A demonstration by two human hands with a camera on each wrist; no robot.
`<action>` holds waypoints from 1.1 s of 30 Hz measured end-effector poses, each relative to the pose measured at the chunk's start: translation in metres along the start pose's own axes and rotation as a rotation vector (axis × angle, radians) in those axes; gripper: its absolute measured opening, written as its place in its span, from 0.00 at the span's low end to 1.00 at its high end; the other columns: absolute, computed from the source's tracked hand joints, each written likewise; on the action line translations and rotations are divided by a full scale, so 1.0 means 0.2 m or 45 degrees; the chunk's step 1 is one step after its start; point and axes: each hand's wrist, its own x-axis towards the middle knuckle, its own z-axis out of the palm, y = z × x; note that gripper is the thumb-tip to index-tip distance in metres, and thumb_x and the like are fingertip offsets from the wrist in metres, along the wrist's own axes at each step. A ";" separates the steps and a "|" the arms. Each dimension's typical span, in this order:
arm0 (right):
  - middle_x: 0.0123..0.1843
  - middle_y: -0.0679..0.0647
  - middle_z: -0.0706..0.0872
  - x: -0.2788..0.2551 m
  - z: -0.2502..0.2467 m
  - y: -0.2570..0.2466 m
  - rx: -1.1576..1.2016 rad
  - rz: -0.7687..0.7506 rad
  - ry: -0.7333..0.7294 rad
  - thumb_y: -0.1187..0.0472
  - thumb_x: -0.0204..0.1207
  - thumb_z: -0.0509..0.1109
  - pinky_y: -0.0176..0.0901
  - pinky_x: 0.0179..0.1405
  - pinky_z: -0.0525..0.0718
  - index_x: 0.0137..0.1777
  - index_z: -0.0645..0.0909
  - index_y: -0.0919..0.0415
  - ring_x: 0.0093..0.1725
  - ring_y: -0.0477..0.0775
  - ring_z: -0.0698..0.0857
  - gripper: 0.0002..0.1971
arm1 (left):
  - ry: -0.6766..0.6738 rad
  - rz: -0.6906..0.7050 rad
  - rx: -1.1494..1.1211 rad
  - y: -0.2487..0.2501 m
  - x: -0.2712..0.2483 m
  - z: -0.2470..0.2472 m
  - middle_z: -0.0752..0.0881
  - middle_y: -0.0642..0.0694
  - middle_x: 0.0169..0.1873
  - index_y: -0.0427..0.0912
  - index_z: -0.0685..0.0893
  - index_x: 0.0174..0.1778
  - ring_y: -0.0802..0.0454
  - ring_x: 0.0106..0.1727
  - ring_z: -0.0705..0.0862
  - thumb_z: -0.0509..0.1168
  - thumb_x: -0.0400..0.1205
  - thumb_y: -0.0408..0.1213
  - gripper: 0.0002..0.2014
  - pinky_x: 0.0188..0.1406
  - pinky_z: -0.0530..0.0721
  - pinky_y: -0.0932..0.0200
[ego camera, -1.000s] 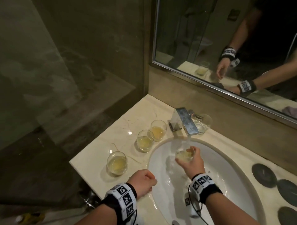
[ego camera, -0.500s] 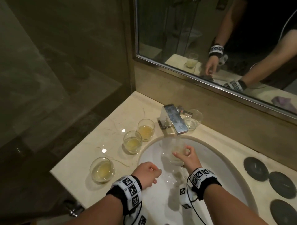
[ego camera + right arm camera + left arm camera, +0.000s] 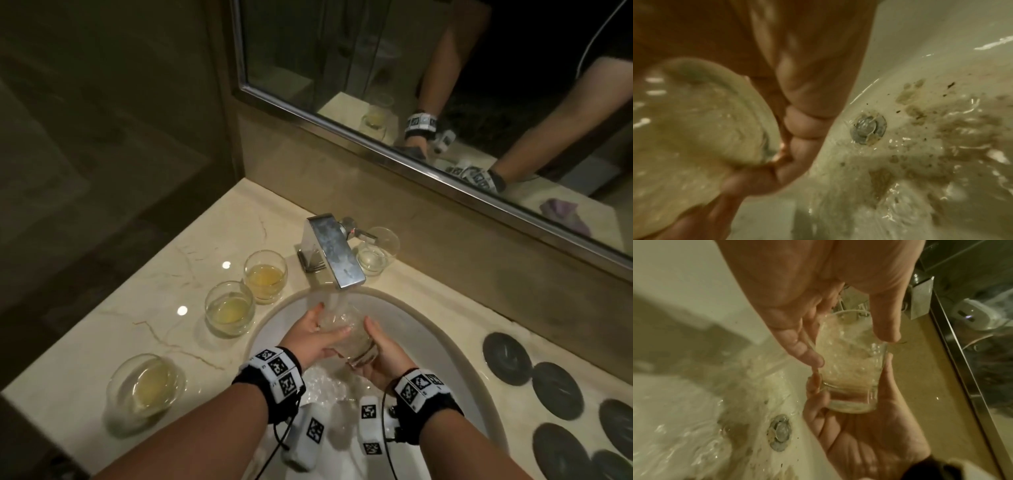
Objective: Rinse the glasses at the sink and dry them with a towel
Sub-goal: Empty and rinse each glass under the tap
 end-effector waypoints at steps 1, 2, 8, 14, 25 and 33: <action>0.57 0.72 0.83 0.02 0.00 0.00 0.030 0.002 0.019 0.45 0.81 0.64 0.44 0.29 0.86 0.70 0.74 0.69 0.40 0.63 0.87 0.29 | 0.016 -0.005 0.027 0.00 0.01 0.01 0.80 0.47 0.69 0.48 0.66 0.80 0.49 0.59 0.87 0.81 0.68 0.48 0.45 0.56 0.87 0.55; 0.57 0.72 0.83 0.03 0.01 0.00 0.087 0.016 0.023 0.46 0.80 0.65 0.44 0.28 0.87 0.69 0.74 0.69 0.41 0.64 0.87 0.28 | 0.057 -0.001 0.061 -0.02 0.03 0.02 0.83 0.47 0.66 0.49 0.71 0.78 0.49 0.57 0.88 0.83 0.60 0.57 0.50 0.59 0.87 0.51; 0.46 0.65 0.83 0.08 0.01 0.03 0.412 0.024 0.063 0.49 0.75 0.65 0.39 0.22 0.83 0.69 0.73 0.68 0.27 0.55 0.84 0.28 | 0.153 0.041 0.080 -0.04 0.11 0.06 0.86 0.53 0.58 0.58 0.78 0.62 0.51 0.54 0.89 0.81 0.48 0.67 0.45 0.55 0.86 0.52; 0.41 0.68 0.81 0.12 -0.02 0.03 0.238 0.140 0.113 0.36 0.76 0.64 0.37 0.18 0.83 0.67 0.78 0.70 0.21 0.53 0.82 0.35 | 0.124 0.053 0.107 -0.04 0.13 0.06 0.86 0.51 0.58 0.64 0.79 0.58 0.51 0.47 0.91 0.81 0.49 0.67 0.40 0.50 0.89 0.51; 0.38 0.62 0.86 0.11 -0.01 -0.01 0.146 0.143 0.343 0.39 0.78 0.61 0.37 0.19 0.79 0.59 0.84 0.65 0.26 0.54 0.84 0.29 | 0.064 0.096 -0.145 -0.08 0.16 0.08 0.84 0.41 0.64 0.51 0.79 0.65 0.43 0.55 0.90 0.84 0.63 0.36 0.34 0.47 0.89 0.52; 0.32 0.58 0.82 0.10 0.01 -0.03 0.099 0.176 0.341 0.31 0.78 0.55 0.34 0.14 0.76 0.51 0.85 0.64 0.20 0.49 0.79 0.34 | 0.029 0.143 -0.162 -0.08 0.14 0.10 0.86 0.39 0.57 0.49 0.76 0.65 0.44 0.53 0.90 0.82 0.67 0.30 0.33 0.51 0.89 0.49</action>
